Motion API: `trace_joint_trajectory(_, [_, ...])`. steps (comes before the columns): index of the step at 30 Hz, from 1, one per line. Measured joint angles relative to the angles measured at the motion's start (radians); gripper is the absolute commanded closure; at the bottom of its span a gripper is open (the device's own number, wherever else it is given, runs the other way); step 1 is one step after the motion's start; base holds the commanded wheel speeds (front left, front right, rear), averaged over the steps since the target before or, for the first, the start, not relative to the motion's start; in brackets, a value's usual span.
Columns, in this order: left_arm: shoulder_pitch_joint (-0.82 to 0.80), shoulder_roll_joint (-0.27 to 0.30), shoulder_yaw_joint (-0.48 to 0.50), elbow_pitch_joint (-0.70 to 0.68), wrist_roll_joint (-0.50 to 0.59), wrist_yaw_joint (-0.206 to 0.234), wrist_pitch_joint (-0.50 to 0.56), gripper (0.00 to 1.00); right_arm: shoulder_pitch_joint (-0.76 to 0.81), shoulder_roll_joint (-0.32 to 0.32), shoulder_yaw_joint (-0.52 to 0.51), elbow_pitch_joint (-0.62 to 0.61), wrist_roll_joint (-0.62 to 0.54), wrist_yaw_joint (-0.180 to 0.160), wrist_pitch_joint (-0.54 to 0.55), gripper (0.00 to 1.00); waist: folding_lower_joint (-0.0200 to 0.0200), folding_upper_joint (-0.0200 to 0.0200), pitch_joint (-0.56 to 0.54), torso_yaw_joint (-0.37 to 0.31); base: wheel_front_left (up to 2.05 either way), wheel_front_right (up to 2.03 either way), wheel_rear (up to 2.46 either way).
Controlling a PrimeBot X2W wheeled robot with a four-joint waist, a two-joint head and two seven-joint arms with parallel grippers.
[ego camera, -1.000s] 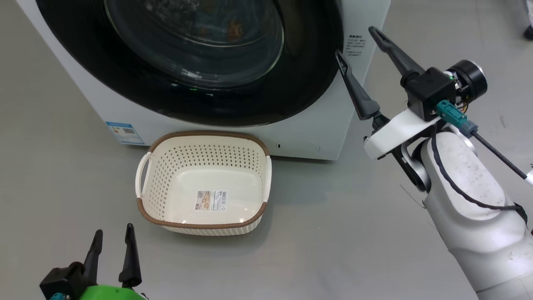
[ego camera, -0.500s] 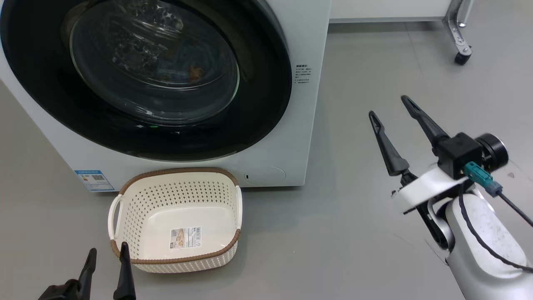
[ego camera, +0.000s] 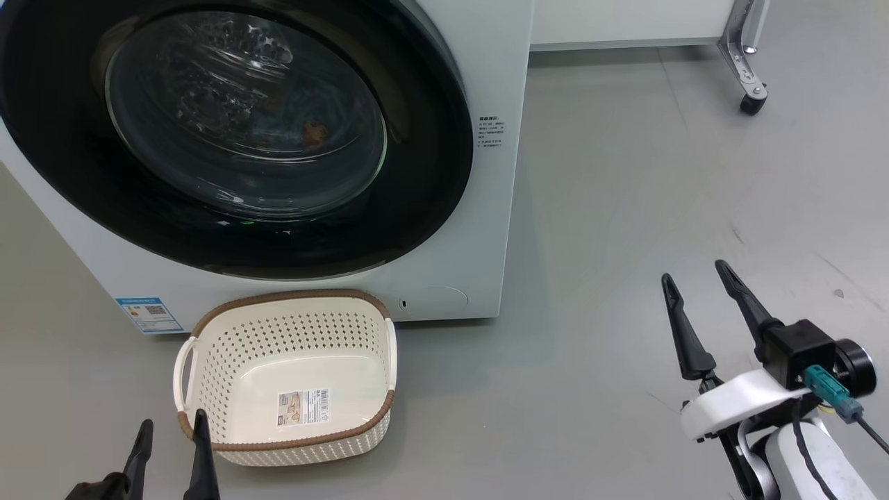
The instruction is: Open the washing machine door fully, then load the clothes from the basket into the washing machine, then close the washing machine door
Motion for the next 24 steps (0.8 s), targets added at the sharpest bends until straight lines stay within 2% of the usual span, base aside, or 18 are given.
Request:
trace_joint_trajectory(3, [0.0, -0.001, -0.002, 0.001, 0.012, 0.0, 0.0, 0.0, 0.057, 0.002, -0.033, -0.017, 0.0, -0.02, 0.0, 0.0, 0.0, 0.0, -0.006, 0.005, 0.0, 0.0, 0.0])
trace_joint_trajectory(12, [0.022, -0.001, 0.005, -0.003, 0.015, 0.0, 0.0, 0.0, 0.163, 0.017, -0.075, -0.047, 0.0, -0.035, 0.0, 0.0, 0.0, 0.0, -0.016, 0.008, 0.0, 0.0, 0.0])
trace_joint_trajectory(24, [0.039, -0.001, 0.006, -0.005, 0.023, 0.0, 0.0, 0.0, 0.236, 0.058, -0.111, -0.089, -0.002, -0.035, 0.0, 0.0, 0.0, 0.0, -0.027, 0.01, 0.0, 0.0, 0.0])
